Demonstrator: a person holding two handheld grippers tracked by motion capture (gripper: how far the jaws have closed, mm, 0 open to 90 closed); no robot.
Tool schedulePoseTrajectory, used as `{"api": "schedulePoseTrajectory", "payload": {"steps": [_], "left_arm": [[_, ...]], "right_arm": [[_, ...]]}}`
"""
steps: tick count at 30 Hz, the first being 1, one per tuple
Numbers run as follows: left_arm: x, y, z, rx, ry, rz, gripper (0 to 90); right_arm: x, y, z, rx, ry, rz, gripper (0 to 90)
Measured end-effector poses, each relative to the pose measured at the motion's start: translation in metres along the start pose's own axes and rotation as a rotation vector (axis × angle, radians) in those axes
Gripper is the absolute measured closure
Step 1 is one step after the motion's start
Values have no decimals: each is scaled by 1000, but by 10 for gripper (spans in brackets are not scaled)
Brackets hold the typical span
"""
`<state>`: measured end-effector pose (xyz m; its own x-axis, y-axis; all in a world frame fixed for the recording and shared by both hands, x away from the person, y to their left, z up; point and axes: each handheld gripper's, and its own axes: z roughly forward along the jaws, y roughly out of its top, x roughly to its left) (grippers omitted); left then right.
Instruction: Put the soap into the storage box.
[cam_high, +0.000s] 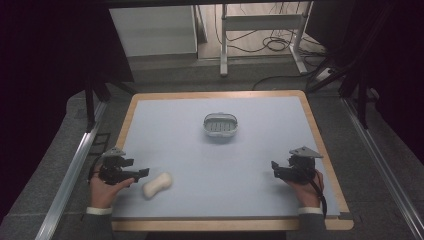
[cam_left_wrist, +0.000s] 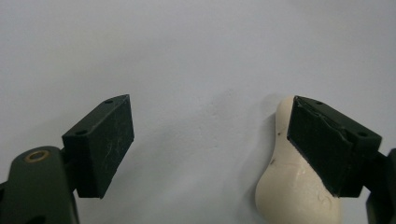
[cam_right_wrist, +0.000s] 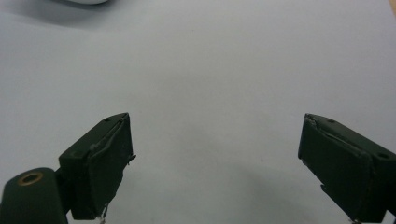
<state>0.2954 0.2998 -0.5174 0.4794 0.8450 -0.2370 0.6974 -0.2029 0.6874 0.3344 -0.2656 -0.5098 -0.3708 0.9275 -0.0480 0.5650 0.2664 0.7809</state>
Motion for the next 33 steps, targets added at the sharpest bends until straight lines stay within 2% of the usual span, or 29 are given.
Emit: {"api": "schedulePoseTrajectory", "payload": {"steps": [6,11,17,20,26,33], "left_arm": [[5,-2,0,1,7,-6,153],[3,-1,-1,0,-8,0,152],[0,-6,-7,-8,17,-6,165],[-1,-7,-9,13,-1,-23,201],[-7,-2,-13,29,38,-8,213],[-14,3,-17,63,50,14,208]], "right_arm": [[-2,-2,-3,-2,-2,5,98],[-1,-3,-3,-9,-7,7,98],[-3,0,-1,-27,13,10,99],[-3,1,1,-34,17,16,100],[-4,0,7,-25,39,16,100],[-7,-1,4,-36,31,26,101]]}}
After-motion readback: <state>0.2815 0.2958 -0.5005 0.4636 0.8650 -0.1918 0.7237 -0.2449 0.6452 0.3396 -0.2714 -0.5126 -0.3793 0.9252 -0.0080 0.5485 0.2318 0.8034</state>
